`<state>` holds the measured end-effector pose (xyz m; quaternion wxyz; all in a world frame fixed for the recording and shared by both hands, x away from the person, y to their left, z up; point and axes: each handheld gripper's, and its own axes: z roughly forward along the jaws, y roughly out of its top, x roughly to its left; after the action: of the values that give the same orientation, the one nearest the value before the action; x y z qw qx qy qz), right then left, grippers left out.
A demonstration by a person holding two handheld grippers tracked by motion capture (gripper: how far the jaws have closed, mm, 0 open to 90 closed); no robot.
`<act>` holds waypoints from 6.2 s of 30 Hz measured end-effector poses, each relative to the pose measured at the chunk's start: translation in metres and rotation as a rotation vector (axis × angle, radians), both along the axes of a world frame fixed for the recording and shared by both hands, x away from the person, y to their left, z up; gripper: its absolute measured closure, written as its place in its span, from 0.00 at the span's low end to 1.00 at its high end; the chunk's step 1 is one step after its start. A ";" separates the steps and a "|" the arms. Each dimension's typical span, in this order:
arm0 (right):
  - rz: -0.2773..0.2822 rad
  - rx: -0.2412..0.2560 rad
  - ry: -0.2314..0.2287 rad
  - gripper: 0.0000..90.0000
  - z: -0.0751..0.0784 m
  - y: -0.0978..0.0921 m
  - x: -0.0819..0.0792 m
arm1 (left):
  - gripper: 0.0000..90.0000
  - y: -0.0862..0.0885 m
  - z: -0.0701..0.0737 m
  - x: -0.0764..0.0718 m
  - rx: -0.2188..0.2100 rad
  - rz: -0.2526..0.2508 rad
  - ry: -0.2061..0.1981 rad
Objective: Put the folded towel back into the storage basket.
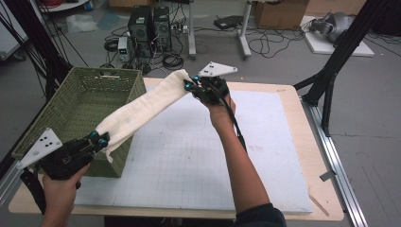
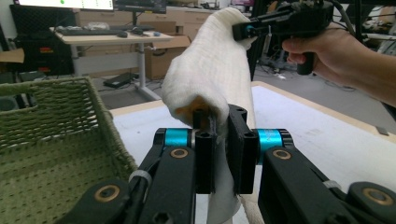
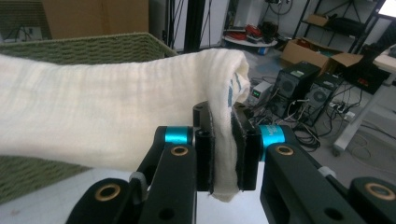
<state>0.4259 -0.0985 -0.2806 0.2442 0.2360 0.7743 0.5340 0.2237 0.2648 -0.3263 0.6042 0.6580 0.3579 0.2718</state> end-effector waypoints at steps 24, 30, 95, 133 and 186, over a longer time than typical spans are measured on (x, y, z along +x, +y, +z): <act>0.057 -0.007 0.005 0.90 0.015 0.116 0.045 | 0.92 0.041 0.002 -0.016 0.001 0.145 0.017; 0.075 -0.019 0.010 0.90 0.014 0.145 0.052 | 0.92 0.053 -0.001 -0.020 -0.008 0.186 0.018; 0.141 -0.043 0.129 0.19 -0.018 0.131 0.023 | 0.18 0.058 -0.008 -0.005 -0.127 0.196 0.075; -0.023 -0.023 0.079 0.19 -0.027 -0.020 -0.042 | 0.19 -0.008 -0.006 0.022 -0.046 -0.016 0.063; -0.366 -0.008 0.089 0.19 -0.101 -0.184 -0.153 | 0.19 -0.115 -0.054 0.063 -0.002 -0.260 0.068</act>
<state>0.2724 -0.2828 -0.3813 0.3037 0.3952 0.7307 0.4666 0.2869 0.1495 -0.3802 0.6226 0.7071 0.2899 0.1684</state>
